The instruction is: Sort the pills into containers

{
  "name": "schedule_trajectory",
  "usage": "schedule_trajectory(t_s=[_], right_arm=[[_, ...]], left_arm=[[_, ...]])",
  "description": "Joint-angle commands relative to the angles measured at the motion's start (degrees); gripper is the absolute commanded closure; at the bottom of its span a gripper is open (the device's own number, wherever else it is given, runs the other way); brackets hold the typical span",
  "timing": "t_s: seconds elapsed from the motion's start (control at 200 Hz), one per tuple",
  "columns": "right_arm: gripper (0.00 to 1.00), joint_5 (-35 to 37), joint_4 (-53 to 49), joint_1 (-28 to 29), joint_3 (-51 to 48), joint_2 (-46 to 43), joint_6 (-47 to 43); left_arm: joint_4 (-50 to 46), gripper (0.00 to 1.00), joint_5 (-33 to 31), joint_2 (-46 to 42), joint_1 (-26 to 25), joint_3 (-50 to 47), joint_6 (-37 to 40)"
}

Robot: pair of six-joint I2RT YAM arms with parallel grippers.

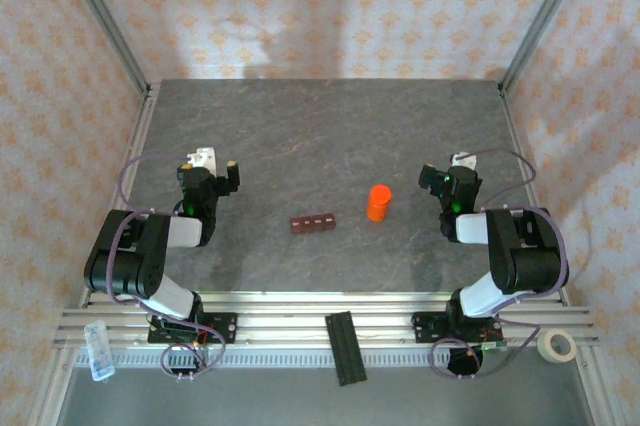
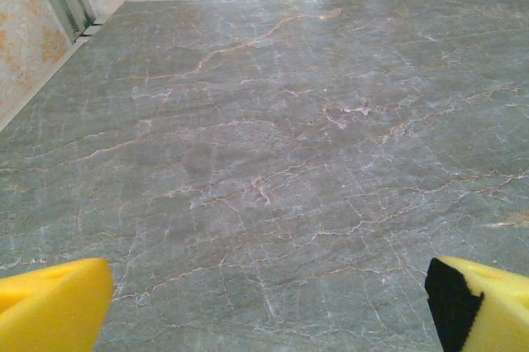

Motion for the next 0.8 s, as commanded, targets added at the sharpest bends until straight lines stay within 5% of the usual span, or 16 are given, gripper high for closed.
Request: schedule_trajectory(t_s=[0.0, 0.32, 0.611, 0.796], right_arm=[[0.00, 0.43, 1.71, -0.27, 0.54, -0.97, -0.70], [0.00, 0.99, 1.88, -0.29, -0.01, -2.22, -0.16], [0.00, 7.05, -18.02, -0.29, 8.13, -11.01, 2.46], [0.00, 16.42, -34.16, -0.39, 16.85, -13.95, 16.74]], left_arm=[[0.12, 0.00, 0.41, -0.18, -0.06, 0.07, -0.79], [0.94, 0.00, 2.23, -0.43, -0.05, -0.50, -0.08], [-10.79, 0.00, -1.08, -6.91, -0.41, 3.37, -0.83], [-19.55, 0.00, -4.21, -13.98, -0.61, 6.61, -3.31]])
